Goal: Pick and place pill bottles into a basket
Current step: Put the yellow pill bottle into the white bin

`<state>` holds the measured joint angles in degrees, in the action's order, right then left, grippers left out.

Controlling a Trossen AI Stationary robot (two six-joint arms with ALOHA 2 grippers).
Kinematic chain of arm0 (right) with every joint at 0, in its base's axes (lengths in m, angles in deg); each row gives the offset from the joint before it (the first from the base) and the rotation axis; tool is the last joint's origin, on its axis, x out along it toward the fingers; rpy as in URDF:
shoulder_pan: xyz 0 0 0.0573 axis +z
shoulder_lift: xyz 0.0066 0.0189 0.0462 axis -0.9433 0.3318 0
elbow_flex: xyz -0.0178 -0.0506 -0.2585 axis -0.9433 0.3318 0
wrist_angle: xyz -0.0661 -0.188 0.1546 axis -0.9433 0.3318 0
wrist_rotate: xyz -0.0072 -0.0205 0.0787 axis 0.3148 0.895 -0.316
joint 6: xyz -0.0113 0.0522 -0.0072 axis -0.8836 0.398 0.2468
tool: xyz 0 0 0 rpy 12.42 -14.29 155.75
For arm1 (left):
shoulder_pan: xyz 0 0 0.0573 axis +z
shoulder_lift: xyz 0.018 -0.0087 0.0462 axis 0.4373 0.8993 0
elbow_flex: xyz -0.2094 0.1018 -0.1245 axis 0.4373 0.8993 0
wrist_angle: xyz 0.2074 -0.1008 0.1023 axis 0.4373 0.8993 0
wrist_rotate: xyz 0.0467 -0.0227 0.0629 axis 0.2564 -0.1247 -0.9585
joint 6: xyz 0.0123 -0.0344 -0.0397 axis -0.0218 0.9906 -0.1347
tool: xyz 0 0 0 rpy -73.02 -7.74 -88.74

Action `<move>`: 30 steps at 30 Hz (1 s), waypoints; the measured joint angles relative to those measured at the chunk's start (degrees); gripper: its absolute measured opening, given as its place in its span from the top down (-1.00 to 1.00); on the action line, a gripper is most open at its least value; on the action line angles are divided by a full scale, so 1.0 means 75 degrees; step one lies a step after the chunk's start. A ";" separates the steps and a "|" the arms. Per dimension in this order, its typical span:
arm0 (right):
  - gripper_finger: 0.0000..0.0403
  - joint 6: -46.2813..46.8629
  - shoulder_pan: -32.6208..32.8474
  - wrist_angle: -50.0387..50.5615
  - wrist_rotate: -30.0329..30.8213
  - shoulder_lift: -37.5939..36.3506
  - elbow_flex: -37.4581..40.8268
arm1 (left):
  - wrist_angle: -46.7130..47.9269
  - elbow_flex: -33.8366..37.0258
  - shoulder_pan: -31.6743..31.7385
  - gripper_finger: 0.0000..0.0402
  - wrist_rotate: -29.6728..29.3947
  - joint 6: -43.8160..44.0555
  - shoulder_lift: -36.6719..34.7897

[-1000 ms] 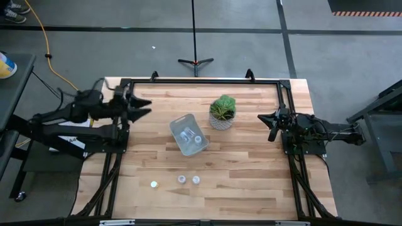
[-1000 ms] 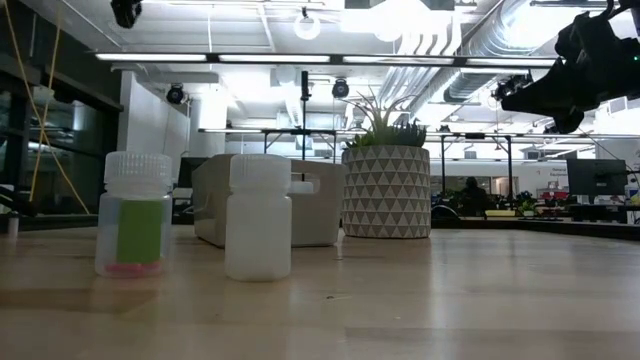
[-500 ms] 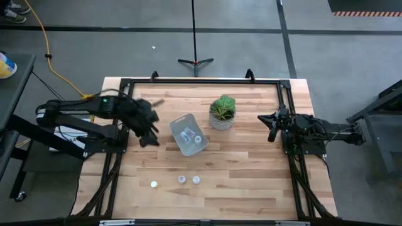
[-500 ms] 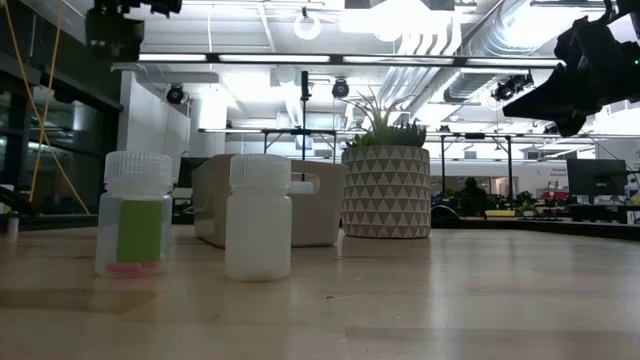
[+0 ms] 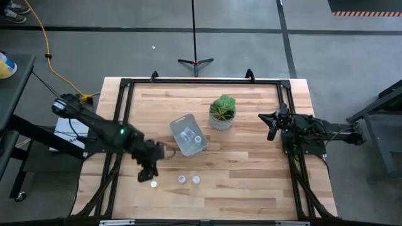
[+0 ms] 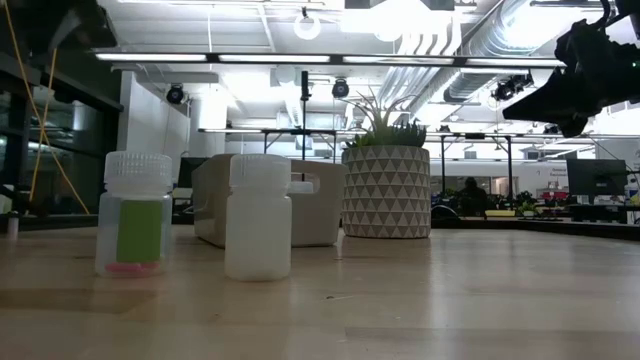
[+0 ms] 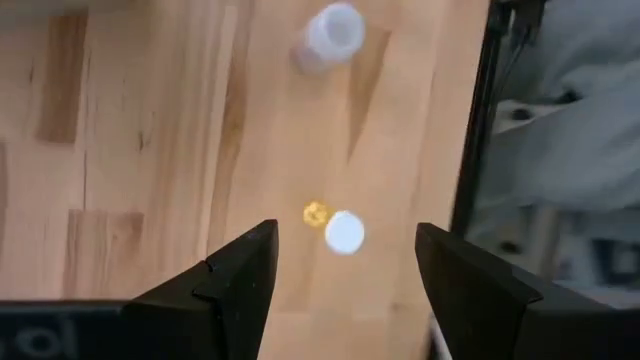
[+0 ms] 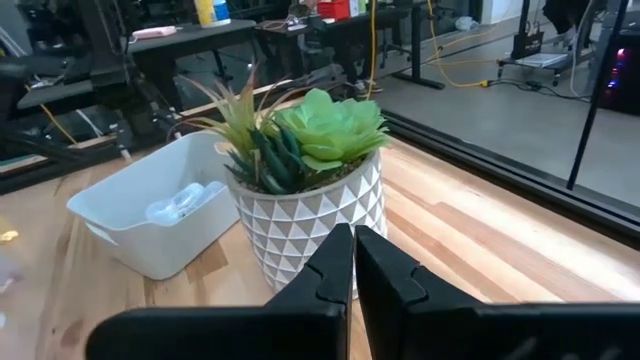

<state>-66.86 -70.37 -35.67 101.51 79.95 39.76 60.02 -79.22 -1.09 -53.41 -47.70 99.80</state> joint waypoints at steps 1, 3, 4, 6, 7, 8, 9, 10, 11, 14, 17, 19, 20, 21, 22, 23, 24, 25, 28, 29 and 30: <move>0.97 0.0000 0.0000 0.0003 0.0007 0.0001 0.0000 | -0.0124 -0.0003 -0.0200 -0.35 -0.0219 -0.0088 0.0110; 0.97 0.0000 0.0000 0.0003 0.0005 -0.0001 0.0000 | -0.0178 -0.0002 -0.0554 -0.35 -0.0644 -0.0091 0.0346; 0.97 0.0000 0.0000 0.0006 0.0002 -0.0002 0.0000 | -0.0161 0.0000 -0.0707 -0.35 -0.0797 -0.0043 0.0444; 0.97 0.0000 0.0000 0.0006 -0.0006 0.0000 0.0000 | -0.0190 0.0000 -0.0937 -0.35 -0.0843 0.0133 0.0645; 0.97 0.0000 0.0000 0.0008 -0.0007 -0.0001 0.0000 | -0.0224 0.0000 -0.1029 -0.35 -0.0835 0.0230 0.0762; 0.97 0.0000 0.0000 0.0014 -0.0008 0.0001 0.0000 | -0.0261 0.0002 -0.1127 -0.35 -0.0809 0.0297 0.0881; 0.97 0.0000 0.0000 0.0012 -0.0009 0.0001 0.0000 | -0.0337 0.0002 -0.1224 -0.35 -0.0798 0.0316 0.0984; 0.97 0.0000 0.0000 0.0012 -0.0009 0.0000 0.0000 | -0.0497 0.0005 -0.1324 -0.35 -0.0800 0.0325 0.1081; 0.97 0.0000 0.0000 0.0016 -0.0011 -0.0001 0.0000 | -0.0755 0.0002 -0.1438 -0.35 -0.0800 0.0319 0.1190; 0.97 -0.0003 0.0000 0.0015 -0.0012 -0.0002 0.0000 | -0.1257 0.0002 -0.1697 -0.35 -0.0844 0.0303 0.1505; 0.97 -0.0003 0.0000 0.0023 -0.0015 -0.0002 0.0000 | -0.1150 0.0002 -0.1850 -0.35 -0.1054 0.0494 0.1738; 0.97 -0.0003 0.0000 0.0030 -0.0012 0.0001 0.0000 | -0.0950 0.0005 -0.1871 -0.35 -0.1126 0.0637 0.1907; 0.97 -0.0003 0.0000 0.0032 -0.0014 0.0000 0.0000 | -0.0879 0.0005 -0.1871 -0.35 -0.1144 0.0695 0.1978; 0.97 -0.0003 0.0000 0.0032 -0.0015 0.0000 0.0000 | -0.0823 0.0005 -0.1871 -0.35 -0.1144 0.0733 0.2044; 0.97 -0.0003 0.0000 0.0036 -0.0015 0.0000 0.0000 | -0.0795 0.0005 -0.1867 -0.35 -0.1144 0.0750 0.2103; 0.97 -0.0003 0.0000 0.0043 -0.0015 0.0001 0.0000 | -0.0801 0.0005 -0.1855 -0.35 -0.1144 0.0749 0.2170; 0.97 -0.0003 0.0000 0.0050 -0.0015 0.0001 0.0000 | -0.0820 0.0002 -0.1850 -0.35 -0.1149 0.0728 0.2245; 0.97 -0.0003 0.0000 0.0053 -0.0018 -0.0002 0.0000 | -0.0818 0.0002 -0.1850 -0.35 -0.1157 0.0718 0.2311; 0.97 -0.0003 0.0000 0.0058 -0.0018 0.0001 0.0000 | -0.0767 0.0005 -0.1850 -0.35 -0.1135 0.0699 0.2453; 0.97 -0.0004 0.0000 0.0061 -0.0018 -0.0001 0.0000 | -0.0751 0.0005 -0.1852 -0.35 -0.1105 0.0699 0.2495; 0.97 -0.0003 0.0000 0.0061 -0.0018 0.0000 0.0000 | -0.0726 0.0005 -0.1853 -0.35 -0.1084 0.0700 0.2542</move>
<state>-66.88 -70.37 -35.21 101.38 79.96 39.76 54.58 -79.18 -14.99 -61.54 -42.45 118.86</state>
